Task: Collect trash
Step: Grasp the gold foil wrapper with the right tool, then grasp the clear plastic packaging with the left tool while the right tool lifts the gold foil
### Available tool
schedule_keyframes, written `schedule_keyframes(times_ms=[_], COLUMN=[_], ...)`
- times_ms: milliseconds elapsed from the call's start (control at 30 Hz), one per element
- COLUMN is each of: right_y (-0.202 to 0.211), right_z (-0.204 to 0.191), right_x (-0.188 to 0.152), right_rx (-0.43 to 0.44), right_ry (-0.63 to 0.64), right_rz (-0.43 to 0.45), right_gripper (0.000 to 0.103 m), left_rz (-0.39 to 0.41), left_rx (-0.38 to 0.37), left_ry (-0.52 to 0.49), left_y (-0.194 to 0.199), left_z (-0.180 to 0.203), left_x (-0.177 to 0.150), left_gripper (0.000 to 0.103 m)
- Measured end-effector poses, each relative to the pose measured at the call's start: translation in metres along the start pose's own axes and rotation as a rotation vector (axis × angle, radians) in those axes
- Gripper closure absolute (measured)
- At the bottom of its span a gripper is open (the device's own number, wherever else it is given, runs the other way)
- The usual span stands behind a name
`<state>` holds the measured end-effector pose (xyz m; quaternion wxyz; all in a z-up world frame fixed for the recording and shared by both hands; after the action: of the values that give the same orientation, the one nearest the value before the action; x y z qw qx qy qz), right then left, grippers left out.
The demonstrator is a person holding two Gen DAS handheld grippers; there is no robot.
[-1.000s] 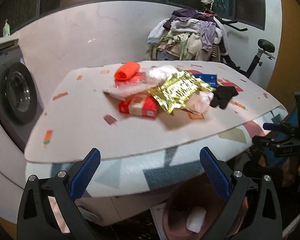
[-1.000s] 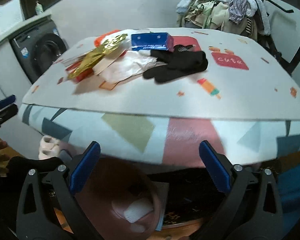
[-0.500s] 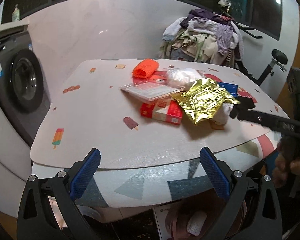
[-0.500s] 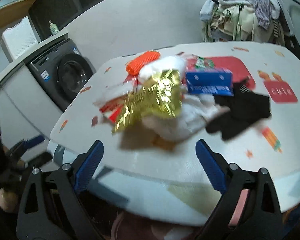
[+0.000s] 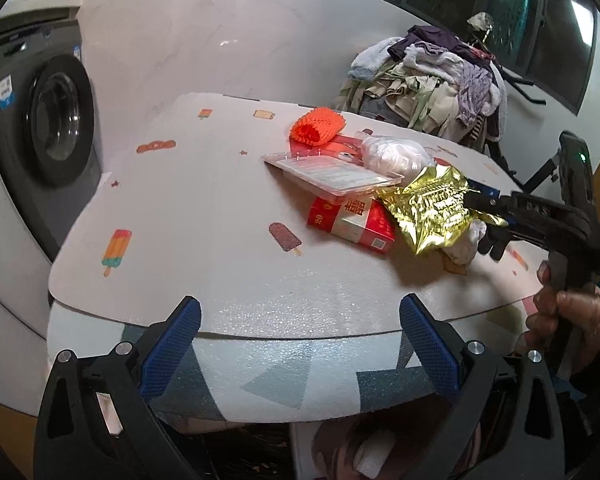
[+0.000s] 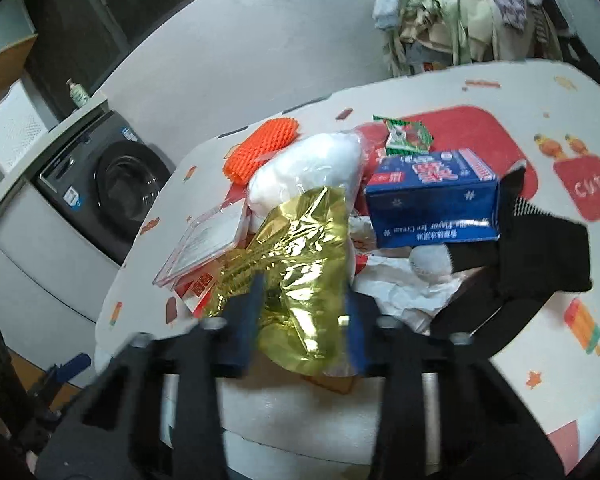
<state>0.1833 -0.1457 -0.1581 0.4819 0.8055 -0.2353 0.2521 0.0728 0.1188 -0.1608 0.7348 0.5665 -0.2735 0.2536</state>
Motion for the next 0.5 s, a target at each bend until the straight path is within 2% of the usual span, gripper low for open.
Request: schedule_keyframes(times_ms=[167, 267, 500], right_y=[0.032, 0.056, 0.103], right_z=[-0.002, -0.002, 0.006], right_x=[0.005, 0.008, 0.016], right_rx=[0.040, 0.053, 0.020], right_ry=[0.026, 0.026, 0.049], right_rz=[0.094, 0.154, 0.266], right_gripper=[0.080, 0.081, 0.081], left_rz=[-0.005, -0.012, -0.036], left_rx=[-0.023, -0.050, -0.191], left_ry=[0.032, 0.043, 0.229], left_y=[-0.003, -0.005, -0.025], left_z=[-0.003, -0.002, -0.018], left_x=[0.004, 0.011, 0.044], left_gripper=[0.006, 0.014, 0.029])
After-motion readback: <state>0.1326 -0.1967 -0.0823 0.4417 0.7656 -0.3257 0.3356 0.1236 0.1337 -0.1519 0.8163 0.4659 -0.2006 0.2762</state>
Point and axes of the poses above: each gripper's, at about its wrist camera, not at the fingertips, and y roughly against the way its jaws point, z to its right, x to its top, the point moved 1 cm from there along -y, roughly the way its jaws point, and after that the axes turned 3 degrees about -x, right-handed, at the moved point
